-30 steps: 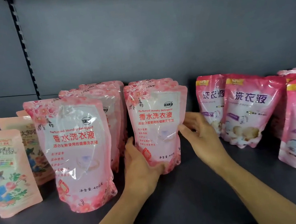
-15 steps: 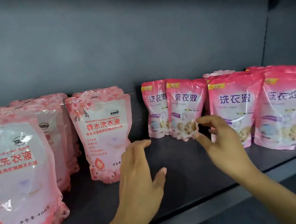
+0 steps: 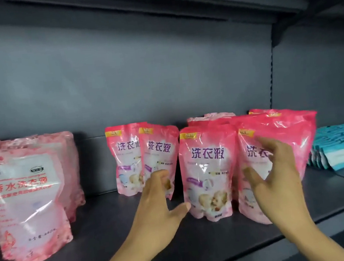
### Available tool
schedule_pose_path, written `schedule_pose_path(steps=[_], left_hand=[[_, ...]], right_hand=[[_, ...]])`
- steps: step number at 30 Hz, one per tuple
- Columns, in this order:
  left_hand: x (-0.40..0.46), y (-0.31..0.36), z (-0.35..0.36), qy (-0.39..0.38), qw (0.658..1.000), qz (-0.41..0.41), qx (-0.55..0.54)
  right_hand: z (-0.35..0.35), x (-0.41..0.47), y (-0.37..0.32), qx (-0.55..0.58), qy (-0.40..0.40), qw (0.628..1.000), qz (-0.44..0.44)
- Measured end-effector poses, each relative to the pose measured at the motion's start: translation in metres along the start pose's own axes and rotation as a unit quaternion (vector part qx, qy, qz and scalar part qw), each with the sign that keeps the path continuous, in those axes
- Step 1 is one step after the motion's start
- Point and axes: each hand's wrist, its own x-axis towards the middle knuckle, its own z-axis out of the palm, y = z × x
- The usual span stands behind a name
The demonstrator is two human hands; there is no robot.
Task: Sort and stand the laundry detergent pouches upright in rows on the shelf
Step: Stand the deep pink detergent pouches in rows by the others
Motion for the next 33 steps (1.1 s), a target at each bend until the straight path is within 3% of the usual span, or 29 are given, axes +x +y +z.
schedule_pose_path(steps=[5,8,10,13,17,21,33], left_hand=[[0.036,0.011,0.048,0.016,0.997,-0.027,-0.067],[0.046,0.011,0.066,0.034,0.995,-0.055,-0.080],[0.049,0.010,0.073,0.047,0.991,-0.077,-0.094],[0.054,0.007,0.082,0.069,0.987,-0.108,-0.097],[0.056,0.007,0.084,0.091,0.984,-0.122,-0.088],[0.050,0.011,0.085,0.093,0.972,-0.154,-0.150],[0.045,0.011,0.103,0.052,0.969,-0.142,-0.197]], right_hand=[[-0.025,0.034,0.023,-0.042,0.016,0.995,-0.088],[-0.037,0.041,0.040,-0.047,0.053,0.994,-0.089],[-0.042,0.043,0.048,-0.004,0.060,0.997,-0.048],[-0.045,0.040,0.060,0.090,0.024,0.992,0.082],[-0.041,0.039,0.077,0.230,-0.080,0.941,0.237],[-0.035,0.032,0.091,0.278,-0.187,0.898,0.284],[-0.035,0.027,0.094,0.272,-0.017,0.923,0.271]])
